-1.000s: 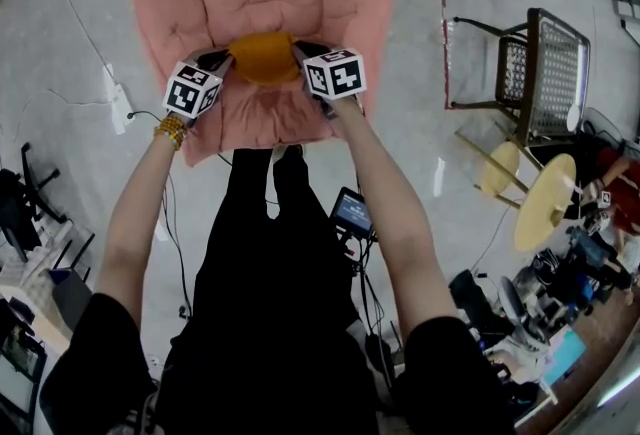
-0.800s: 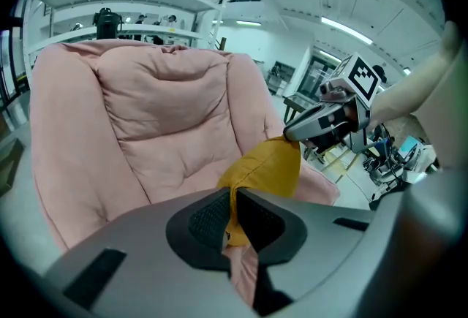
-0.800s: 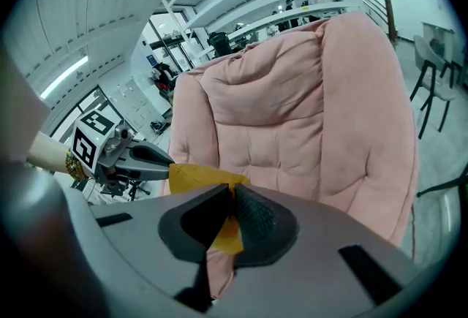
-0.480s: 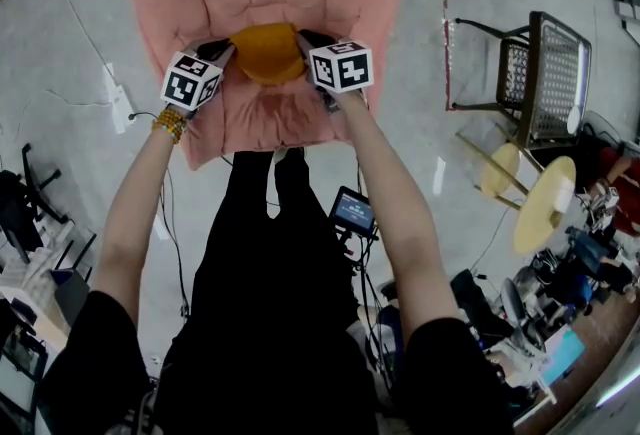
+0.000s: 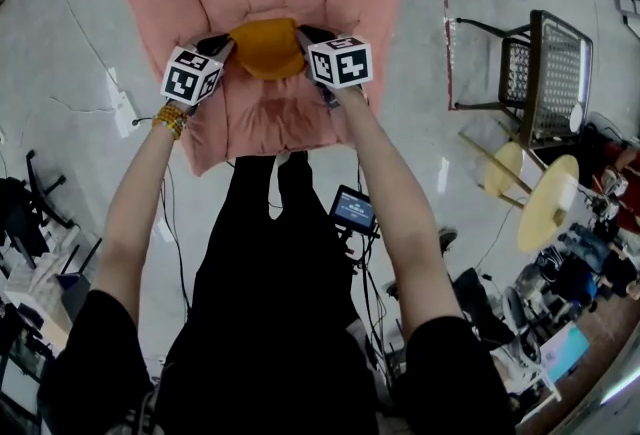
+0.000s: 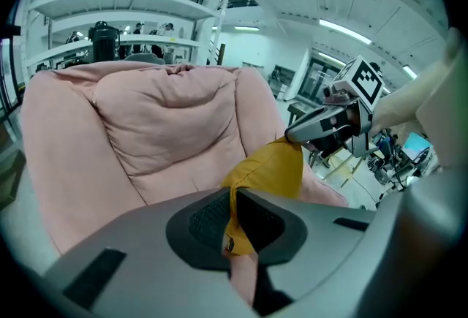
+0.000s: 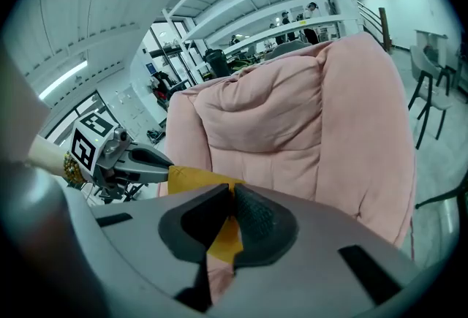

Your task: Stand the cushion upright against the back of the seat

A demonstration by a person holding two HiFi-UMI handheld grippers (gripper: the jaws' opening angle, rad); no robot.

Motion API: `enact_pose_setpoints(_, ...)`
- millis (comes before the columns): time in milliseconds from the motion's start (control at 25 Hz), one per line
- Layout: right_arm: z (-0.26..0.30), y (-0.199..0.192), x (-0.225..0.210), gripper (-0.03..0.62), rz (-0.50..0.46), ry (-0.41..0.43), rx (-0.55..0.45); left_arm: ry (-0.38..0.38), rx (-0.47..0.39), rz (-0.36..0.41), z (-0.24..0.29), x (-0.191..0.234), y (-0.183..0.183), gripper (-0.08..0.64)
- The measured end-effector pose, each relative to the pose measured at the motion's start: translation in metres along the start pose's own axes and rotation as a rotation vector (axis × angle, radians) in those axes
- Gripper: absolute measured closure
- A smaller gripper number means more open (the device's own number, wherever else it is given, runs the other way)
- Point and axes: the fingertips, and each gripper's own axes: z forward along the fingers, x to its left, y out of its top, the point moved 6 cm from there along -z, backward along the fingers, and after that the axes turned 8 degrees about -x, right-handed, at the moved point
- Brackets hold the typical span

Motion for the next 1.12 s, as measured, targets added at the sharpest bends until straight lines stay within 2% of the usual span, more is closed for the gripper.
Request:
enact_pose_setpoints(280,0.004,0.012,-0.003,0.557,0.005,0.006,-0.01,0.009,-0.007,-0.001,0.0,0.007,0.011,0.525)
enact_pose_setpoints(560,0.021,0.011,-0.008,0.557,0.02,0.027,0.014,0.011,-0.002,-0.018,0.011,0.019,0.007,0.525)
enact_pose_setpoints(720,0.028,0.022,-0.022,0.557,0.008,-0.002,0.013,0.017,0.008,-0.023,0.025,0.027,0.013,0.524)
enact_pose_setpoints(1120,0.073,0.033,-0.045,0.557,0.081,-0.04,-0.036,0.088,0.01,-0.075,0.061,0.067,0.015,0.523)
